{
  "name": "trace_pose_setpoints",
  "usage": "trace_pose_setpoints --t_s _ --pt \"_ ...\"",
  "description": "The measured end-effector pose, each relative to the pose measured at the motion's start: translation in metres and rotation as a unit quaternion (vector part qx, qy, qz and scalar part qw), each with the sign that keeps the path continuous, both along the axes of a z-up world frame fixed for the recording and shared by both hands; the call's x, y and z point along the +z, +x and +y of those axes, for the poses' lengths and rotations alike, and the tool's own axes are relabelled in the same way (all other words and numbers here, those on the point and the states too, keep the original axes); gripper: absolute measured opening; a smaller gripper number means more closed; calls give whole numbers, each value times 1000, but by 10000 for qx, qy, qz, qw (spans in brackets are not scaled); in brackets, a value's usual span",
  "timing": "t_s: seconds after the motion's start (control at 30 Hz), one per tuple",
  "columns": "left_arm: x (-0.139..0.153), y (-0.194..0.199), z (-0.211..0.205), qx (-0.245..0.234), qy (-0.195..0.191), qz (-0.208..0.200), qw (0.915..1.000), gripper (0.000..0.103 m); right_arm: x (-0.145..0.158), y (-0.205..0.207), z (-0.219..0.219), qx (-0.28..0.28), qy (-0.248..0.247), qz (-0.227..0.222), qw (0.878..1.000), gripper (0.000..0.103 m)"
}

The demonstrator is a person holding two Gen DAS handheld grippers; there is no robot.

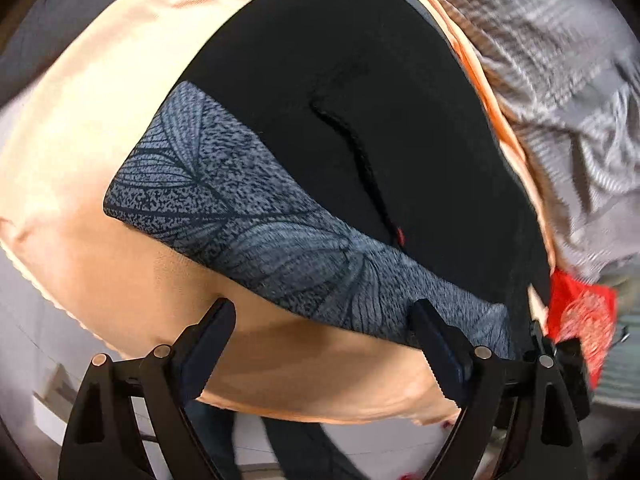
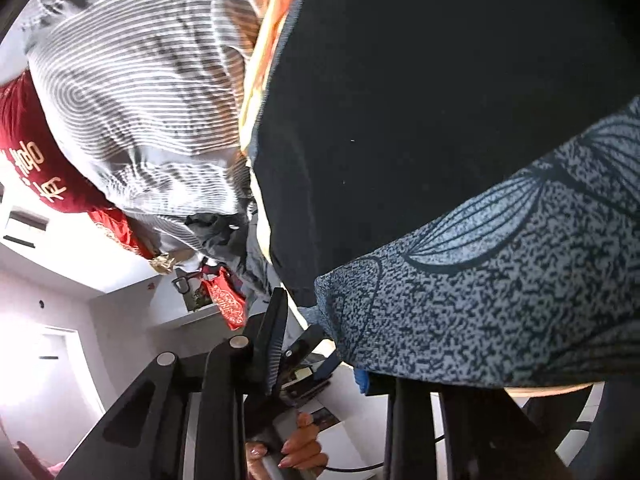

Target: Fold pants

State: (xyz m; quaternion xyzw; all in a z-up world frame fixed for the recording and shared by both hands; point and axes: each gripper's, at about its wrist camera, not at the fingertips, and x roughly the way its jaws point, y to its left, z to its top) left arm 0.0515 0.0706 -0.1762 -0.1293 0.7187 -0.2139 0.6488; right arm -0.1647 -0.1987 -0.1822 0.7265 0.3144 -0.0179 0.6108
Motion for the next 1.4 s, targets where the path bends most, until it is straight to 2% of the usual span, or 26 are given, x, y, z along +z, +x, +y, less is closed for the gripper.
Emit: trace_pose_setpoints --t_s 0.23,0.4,0.43,0.5,0.53,0.57,0.6,0.63,0.67,0.77,0.8,0.87,1.03,1.2,1.4 --pt "-11 3 -3 409 -605 344 9967 90 11 -6 -5 -115 188 -290 9993 32" --pt "-16 5 -4 683 -1021 434 9915 89 18 -5 -5 -162 271 -352 9989 32" --pt "-14 8 -4 709 -1061 365 9912 85 18 -5 -4 -173 196 -452 9986 32" --pt "-7 16 -4 648 -899 93 9938 57 19 -2 -4 -117 164 -362 9991 32" --pt "-5 20 -3 598 -806 25 9949 49 19 -3 -4 -77 121 -311 9994 32" --pt "-2 23 -2 556 -730 -70 9958 32 20 -1 -3 -43 77 -263 9996 32" --pt "0 26 2 488 -634 -131 9967 24 20 0 -3 -2 16 -194 9998 31" --pt "4 28 3 384 -575 -193 9974 23 21 1 -2 38 -48 -107 9999 28" --pt "12 29 4 308 -548 -313 9975 18 22 3 -2 82 -104 -9 9999 22" --pt "41 28 -1 -199 -417 -821 9955 18 30 4 -3 189 -325 273 9989 11" --pt "58 27 -8 -432 -375 -1099 9923 18 34 4 -6 210 -395 315 9985 11" --pt "81 31 -19 -650 -355 -1365 9879 18 45 8 -12 245 -524 288 9979 11" --pt "113 62 -51 -789 -442 -1567 9835 18 81 29 -39 591 -896 211 9940 11" --pt "116 97 -105 -996 -124 -1889 9769 18 92 73 -89 1127 -1129 390 9864 11" --pt "82 152 -165 -895 196 -2037 9747 19 65 133 -151 1472 -971 698 9818 12"
